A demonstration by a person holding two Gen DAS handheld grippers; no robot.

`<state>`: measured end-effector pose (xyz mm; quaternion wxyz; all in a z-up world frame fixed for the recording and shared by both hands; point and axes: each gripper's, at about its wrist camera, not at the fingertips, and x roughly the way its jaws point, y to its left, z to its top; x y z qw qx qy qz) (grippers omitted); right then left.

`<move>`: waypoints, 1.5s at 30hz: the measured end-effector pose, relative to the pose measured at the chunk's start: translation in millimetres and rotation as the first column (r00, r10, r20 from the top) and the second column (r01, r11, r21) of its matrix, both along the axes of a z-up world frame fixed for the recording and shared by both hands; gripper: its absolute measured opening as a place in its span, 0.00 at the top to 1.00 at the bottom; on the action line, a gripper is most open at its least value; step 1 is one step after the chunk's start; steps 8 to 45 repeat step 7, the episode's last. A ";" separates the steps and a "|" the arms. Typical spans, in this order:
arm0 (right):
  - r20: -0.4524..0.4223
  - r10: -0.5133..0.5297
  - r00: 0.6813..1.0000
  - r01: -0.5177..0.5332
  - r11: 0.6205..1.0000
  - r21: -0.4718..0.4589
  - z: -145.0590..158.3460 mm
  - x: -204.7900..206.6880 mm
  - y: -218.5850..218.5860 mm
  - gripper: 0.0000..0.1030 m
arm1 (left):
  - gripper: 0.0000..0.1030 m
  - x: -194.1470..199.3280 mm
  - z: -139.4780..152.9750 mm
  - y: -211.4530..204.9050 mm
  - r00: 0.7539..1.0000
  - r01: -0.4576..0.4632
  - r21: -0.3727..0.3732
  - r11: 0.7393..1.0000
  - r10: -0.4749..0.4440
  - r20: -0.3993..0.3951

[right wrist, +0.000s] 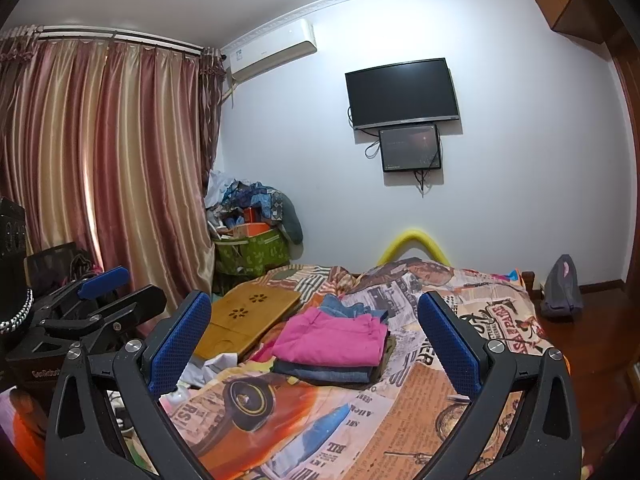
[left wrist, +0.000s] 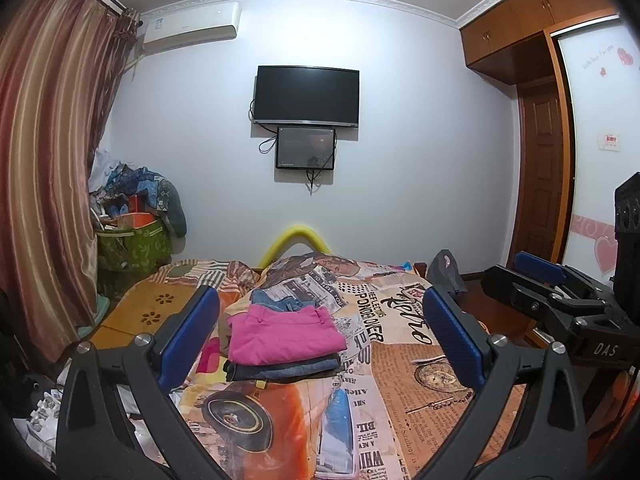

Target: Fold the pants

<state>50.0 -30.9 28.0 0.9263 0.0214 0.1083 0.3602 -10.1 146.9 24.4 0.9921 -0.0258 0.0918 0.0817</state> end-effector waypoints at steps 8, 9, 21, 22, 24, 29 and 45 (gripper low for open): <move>-0.004 0.002 1.000 -0.002 1.000 0.001 0.3 1.7 0.1 0.00 | 0.00 -1.2 -0.9 -0.3 1.000 0.006 0.009 1.000 -0.006 0.000; -0.004 0.002 1.000 -0.002 1.000 0.001 0.3 1.7 0.1 0.00 | 0.00 -1.2 -0.9 -0.3 1.000 0.006 0.009 1.000 -0.006 0.000; -0.004 0.002 1.000 -0.002 1.000 0.001 0.3 1.7 0.1 0.00 | 0.00 -1.2 -0.9 -0.3 1.000 0.006 0.009 1.000 -0.006 0.000; -0.004 0.002 1.000 -0.002 1.000 0.001 0.3 1.7 0.1 0.00 | 0.00 -1.2 -0.9 -0.3 1.000 0.006 0.009 1.000 -0.006 0.000; -0.004 0.002 1.000 -0.002 1.000 0.001 0.3 1.7 0.1 0.00 | 0.00 -1.2 -0.9 -0.3 1.000 0.006 0.009 1.000 -0.006 0.000; -0.004 0.002 1.000 -0.002 1.000 0.001 0.3 1.7 0.1 0.00 | 0.00 -1.2 -0.9 -0.3 1.000 0.006 0.009 1.000 -0.006 0.000; -0.004 0.002 1.000 -0.002 1.000 0.001 0.3 1.7 0.1 0.00 | 0.00 -1.2 -0.9 -0.3 1.000 0.006 0.009 1.000 -0.006 0.000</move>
